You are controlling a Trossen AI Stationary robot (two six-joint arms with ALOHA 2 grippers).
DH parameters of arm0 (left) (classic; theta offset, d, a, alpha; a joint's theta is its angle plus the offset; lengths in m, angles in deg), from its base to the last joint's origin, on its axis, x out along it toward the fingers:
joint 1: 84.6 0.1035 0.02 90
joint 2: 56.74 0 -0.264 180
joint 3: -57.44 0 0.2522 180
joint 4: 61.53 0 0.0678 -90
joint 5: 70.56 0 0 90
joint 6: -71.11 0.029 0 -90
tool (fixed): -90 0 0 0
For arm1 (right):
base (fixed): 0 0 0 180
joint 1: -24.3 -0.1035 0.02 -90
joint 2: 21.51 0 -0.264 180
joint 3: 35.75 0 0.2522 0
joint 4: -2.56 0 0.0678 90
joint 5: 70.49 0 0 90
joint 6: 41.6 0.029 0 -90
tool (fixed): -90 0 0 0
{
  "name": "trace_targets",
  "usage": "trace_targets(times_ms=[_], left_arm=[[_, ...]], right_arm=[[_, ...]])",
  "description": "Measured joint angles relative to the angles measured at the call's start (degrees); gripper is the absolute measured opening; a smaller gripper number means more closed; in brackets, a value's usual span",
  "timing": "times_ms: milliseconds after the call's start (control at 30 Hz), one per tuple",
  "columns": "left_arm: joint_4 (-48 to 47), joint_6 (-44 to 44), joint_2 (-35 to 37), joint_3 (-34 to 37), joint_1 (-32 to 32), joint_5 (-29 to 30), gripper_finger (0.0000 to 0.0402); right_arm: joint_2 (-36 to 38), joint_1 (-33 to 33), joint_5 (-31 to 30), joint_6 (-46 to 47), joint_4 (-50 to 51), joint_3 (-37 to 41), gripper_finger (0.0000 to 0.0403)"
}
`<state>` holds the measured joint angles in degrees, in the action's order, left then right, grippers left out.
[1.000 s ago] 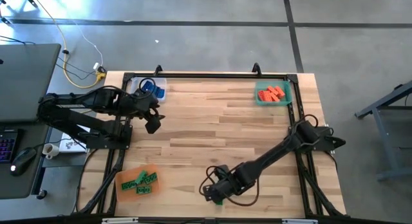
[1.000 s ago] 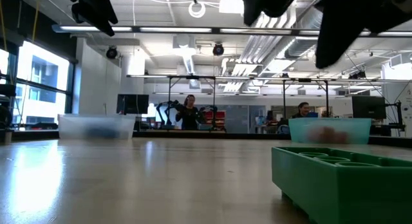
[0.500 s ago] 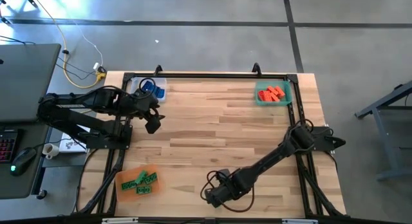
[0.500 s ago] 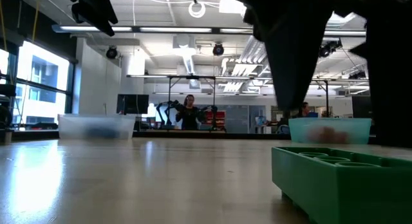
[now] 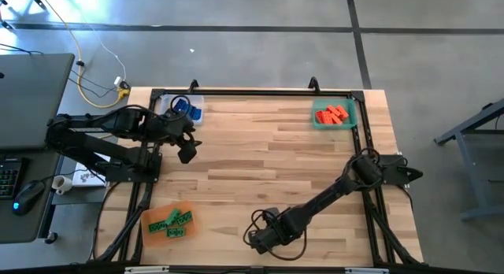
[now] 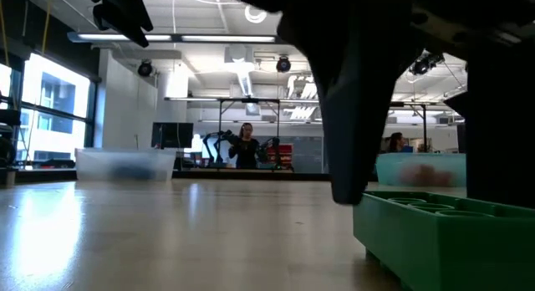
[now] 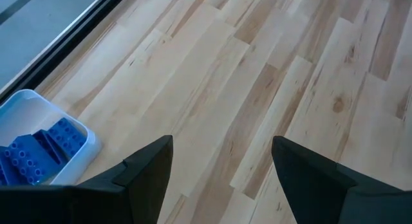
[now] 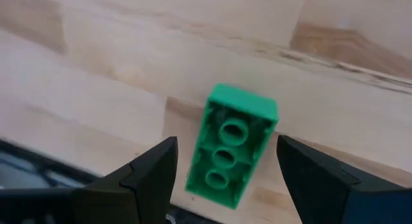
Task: Sort & place blocks by color
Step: Put the green game piece into the orange bin
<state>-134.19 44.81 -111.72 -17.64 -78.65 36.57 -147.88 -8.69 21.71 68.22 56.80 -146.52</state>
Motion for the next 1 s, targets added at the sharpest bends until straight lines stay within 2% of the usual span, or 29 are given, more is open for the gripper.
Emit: trace_targets(times_ms=[400,533,800,1000], left_arm=[[0.0,0.9,0.0,0.0,0.0,0.0,0.0252],[0.0,1.0,0.0,0.0,0.0,0.0,0.0252],[0.0,1.0,0.0,0.0,0.0,0.0,0.0252],[0.0,1.0,0.0,0.0,0.0,0.0,0.0252]], right_arm=[[-2.0,0.4,1.7,3.8,0.0,-0.2,0.0247],[-2.1,0.4,2.1,4.3,0.8,-0.2,0.0216],[-2.0,0.4,2.3,2.9,1.5,-0.2,0.0110],[-2.1,0.4,2.3,1.3,1.1,-0.2,0.0110]])
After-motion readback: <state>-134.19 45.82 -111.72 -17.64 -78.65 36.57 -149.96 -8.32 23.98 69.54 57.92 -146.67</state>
